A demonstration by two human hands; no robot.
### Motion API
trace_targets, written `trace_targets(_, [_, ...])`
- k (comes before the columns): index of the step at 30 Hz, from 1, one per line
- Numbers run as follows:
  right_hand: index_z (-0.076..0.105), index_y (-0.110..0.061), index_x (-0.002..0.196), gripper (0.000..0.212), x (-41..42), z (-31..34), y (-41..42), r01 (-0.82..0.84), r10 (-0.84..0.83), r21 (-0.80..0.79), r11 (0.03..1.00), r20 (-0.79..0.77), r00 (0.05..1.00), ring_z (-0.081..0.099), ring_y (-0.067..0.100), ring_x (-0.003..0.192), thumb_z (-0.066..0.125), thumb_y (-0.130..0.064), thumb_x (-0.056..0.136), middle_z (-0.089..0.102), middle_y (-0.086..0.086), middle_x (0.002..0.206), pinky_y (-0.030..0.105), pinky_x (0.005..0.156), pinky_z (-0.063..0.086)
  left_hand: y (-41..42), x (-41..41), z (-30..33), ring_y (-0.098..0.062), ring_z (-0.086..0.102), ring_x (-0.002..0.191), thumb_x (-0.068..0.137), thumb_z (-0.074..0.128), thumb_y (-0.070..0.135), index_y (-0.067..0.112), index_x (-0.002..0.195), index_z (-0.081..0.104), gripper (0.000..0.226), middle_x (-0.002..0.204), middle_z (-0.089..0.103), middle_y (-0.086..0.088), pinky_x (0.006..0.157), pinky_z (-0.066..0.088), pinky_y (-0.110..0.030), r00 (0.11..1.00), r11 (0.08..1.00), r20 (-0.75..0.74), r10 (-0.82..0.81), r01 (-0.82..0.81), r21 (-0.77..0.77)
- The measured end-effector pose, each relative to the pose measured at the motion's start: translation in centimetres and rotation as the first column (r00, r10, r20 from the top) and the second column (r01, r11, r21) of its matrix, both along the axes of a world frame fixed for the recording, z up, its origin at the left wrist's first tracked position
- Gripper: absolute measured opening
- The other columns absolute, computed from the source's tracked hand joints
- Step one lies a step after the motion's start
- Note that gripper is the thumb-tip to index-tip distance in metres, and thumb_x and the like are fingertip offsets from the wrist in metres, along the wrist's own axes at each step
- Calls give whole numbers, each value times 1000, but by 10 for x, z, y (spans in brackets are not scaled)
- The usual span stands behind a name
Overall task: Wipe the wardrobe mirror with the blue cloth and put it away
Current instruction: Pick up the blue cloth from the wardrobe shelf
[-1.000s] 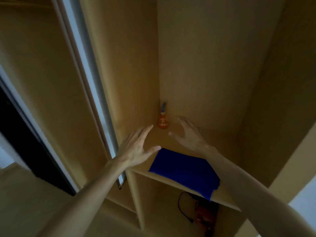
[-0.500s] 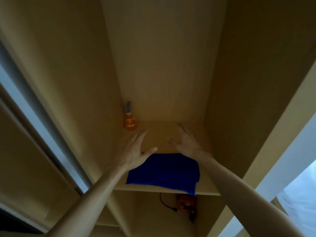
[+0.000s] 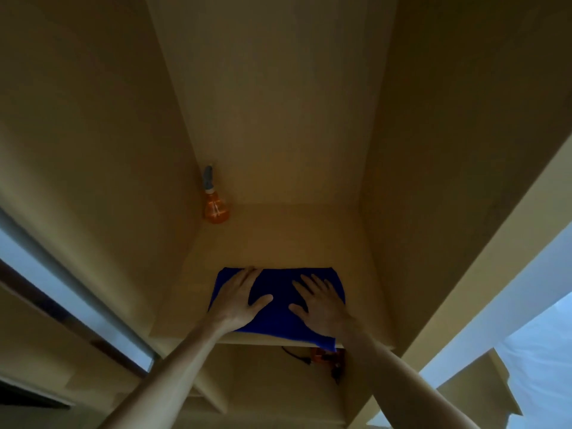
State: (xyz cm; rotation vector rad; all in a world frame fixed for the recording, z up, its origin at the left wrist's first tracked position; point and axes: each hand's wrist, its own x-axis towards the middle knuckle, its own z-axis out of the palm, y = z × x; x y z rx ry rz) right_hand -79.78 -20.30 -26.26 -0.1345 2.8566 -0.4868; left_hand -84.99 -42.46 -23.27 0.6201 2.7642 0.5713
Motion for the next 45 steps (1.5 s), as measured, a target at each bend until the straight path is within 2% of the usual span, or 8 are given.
trace_targets(5, [4, -25, 163, 116, 13, -22, -3, 19, -12, 133, 991, -51, 999, -4, 22, 158, -46, -71, 68, -3, -2, 171, 42, 125, -9, -16, 2, -45, -9, -17, 149, 69, -11, 90, 39, 154, -8, 99, 164, -14, 11, 119, -13, -32, 996, 986, -40, -77, 70, -152])
trace_targets(9, [52, -24, 148, 72, 21, -32, -4, 26, -7, 167, 986, -113, 994, 47, 23, 143, 1, -54, 109, 53, 1, 153, 43, 119, 22, -19, 3, -56, -8, -22, 147, 81, -6, 80, 41, 148, -16, 78, 162, -19, 12, 119, -16, -32, 990, 983, -98, -98, 81, -167])
trace_targets(12, [51, -24, 149, 66, 34, -37, -2, 13, 9, 171, 985, -129, 992, 47, 23, 144, 12, -59, 108, 51, 1, 154, 44, 116, 22, -25, 6, -59, -9, -23, 148, 84, -7, 79, 41, 149, -16, 76, 162, -20, 12, 119, -15, -34, 981, 971, -120, -154, 128, -200])
trace_targets(19, [15, -35, 163, 94, 57, -45, 3, -102, 164, 270, 957, -221, 961, 27, 31, 153, 44, -83, 88, 31, 6, 166, 49, 122, 11, -48, 28, -70, -26, 8, 152, 91, 28, 78, 23, 157, 16, 87, 164, 12, -4, 120, 6, -45, 916, 947, -272, -295, 243, -209])
trace_targets(29, [9, -37, 162, 124, 68, -50, -6, -105, 177, 229, 968, -325, 929, 46, 35, 143, 90, -21, 70, 46, 6, 157, 55, 118, 33, -72, 39, -78, -28, 38, 142, 73, 80, 20, 21, 152, 36, 91, 156, 39, -6, 114, 25, -44, 858, 931, -363, -364, 339, -133])
trace_targets(33, [31, -39, 156, 89, 73, -40, 10, -174, 173, 22, 984, -302, 938, 32, 26, 150, 78, -13, 86, 41, -3, 159, 50, 121, 25, -87, 27, -71, -21, 48, 136, 80, 69, 6, 20, 139, 54, 62, 145, 53, 2, 111, 31, -37, 838, 918, -402, -367, 398, -9])
trace_targets(39, [59, -29, 139, 38, 44, 20, 20, 107, -142, -339, 935, -80, 987, 58, 8, 121, 61, -20, 102, 62, -9, 136, 32, 105, 49, -73, -11, -1, -1, 59, 73, 102, 48, 26, 39, 112, 54, 17, 98, 66, 8, 62, 47, -18, 979, 969, 83, -186, 169, 179])
trace_targets(45, [67, -19, 125, 25, -4, 61, 20, 408, -412, -509, 758, 112, 904, 61, 16, 114, 65, -22, 101, 66, -2, 123, 25, 91, 47, -50, -50, 51, -9, 62, 99, 97, 61, 32, 24, 103, 64, 10, 105, 67, 6, 80, 50, -18, 800, 931, 600, -18, -206, 302])
